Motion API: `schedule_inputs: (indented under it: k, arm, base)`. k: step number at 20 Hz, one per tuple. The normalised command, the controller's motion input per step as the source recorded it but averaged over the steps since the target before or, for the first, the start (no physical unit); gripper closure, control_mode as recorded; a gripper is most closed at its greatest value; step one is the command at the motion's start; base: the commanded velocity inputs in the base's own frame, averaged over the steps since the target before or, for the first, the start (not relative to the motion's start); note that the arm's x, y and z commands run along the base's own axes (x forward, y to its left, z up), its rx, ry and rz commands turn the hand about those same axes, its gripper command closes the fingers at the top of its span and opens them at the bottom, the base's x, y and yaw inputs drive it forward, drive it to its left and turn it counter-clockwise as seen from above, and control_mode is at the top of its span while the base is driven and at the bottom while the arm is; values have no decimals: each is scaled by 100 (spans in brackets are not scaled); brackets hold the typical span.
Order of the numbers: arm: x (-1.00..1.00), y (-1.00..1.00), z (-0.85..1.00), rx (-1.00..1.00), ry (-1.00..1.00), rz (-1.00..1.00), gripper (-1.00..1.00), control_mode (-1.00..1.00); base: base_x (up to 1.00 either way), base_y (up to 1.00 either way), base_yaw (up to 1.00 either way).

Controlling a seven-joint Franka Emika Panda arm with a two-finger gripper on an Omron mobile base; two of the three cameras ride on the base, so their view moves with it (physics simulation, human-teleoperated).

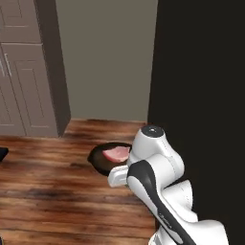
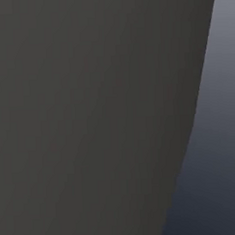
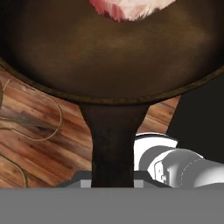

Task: Pick up the pan with the steak in it and place it on the dining table. Then place the steak on the plate.

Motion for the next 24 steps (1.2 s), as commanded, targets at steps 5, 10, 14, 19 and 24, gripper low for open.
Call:
schedule_inputs:
  k: [5, 10, 14, 19, 24]
  arm:
    - [0, 0, 0, 0, 0, 0, 100, 100]
    - [0, 0, 0, 0, 0, 0, 100, 100]
    - [0, 0, 0, 0, 0, 0, 100, 100]
    - [0, 0, 0, 0, 0, 0, 100, 100]
    - [0, 0, 0, 0, 0, 0, 100, 100]
  base:
    - [0, 0, 48]
    - [0, 0, 48]
    - [0, 0, 48]
    - [0, 0, 49]
    - [0, 0, 49]
